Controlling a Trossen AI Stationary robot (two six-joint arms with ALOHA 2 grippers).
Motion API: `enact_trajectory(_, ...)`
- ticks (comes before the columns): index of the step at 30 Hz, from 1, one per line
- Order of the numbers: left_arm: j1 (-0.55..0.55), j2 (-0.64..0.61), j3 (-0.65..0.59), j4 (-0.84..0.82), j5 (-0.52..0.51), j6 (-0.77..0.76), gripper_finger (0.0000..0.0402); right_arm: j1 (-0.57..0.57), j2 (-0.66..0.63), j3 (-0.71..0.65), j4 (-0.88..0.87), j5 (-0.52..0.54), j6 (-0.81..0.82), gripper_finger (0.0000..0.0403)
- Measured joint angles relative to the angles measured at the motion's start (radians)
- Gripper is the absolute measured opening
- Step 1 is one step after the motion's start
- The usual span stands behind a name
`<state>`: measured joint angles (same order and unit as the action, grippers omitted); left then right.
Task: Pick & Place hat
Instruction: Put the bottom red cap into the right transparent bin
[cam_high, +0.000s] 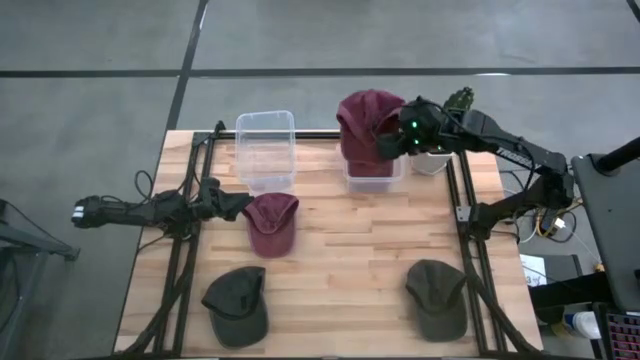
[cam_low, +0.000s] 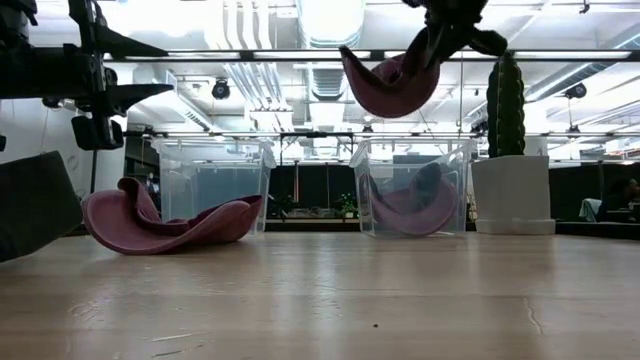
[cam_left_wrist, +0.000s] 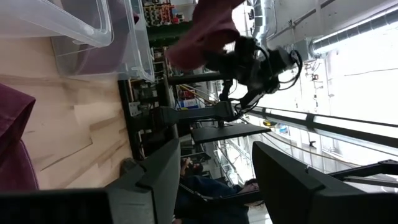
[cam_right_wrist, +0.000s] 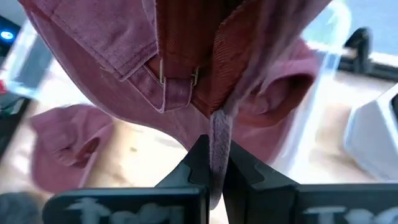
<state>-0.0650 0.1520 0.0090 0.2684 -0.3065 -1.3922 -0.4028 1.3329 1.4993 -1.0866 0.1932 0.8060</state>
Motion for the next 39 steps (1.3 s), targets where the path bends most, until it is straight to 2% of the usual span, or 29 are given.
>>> enact_trajectory(9, 0.000, 0.000, 0.000, 0.000, 0.000, 0.007, 0.0193, -0.098, 0.079, 0.000, -0.006, -0.024, -0.084, 0.0013)
enact_trajectory(14, 0.000, 0.000, 0.000, -0.001, 0.000, 0.006, 0.0193, -0.129, 0.138, -0.001, -0.011, -0.086, -0.080, 0.0013)
enact_trajectory(23, 0.000, 0.000, 0.000, -0.001, -0.001, 0.006, 0.0193, -0.133, 0.218, -0.001, -0.017, -0.127, -0.064, 0.0013)
enact_trajectory(28, 0.000, 0.000, 0.000, 0.000, -0.001, 0.003, 0.0193, -0.138, 0.239, -0.001, -0.051, -0.169, -0.047, 0.0013)
enact_trajectory(34, 0.000, 0.000, 0.000, 0.000, -0.001, 0.002, 0.0193, -0.139, 0.239, -0.001, -0.060, -0.171, 0.003, 0.0014)
enact_trajectory(39, 0.000, 0.000, 0.000, 0.000, -0.001, 0.001, 0.0193, -0.139, 0.235, -0.001, -0.062, -0.176, 0.067, 0.0042)
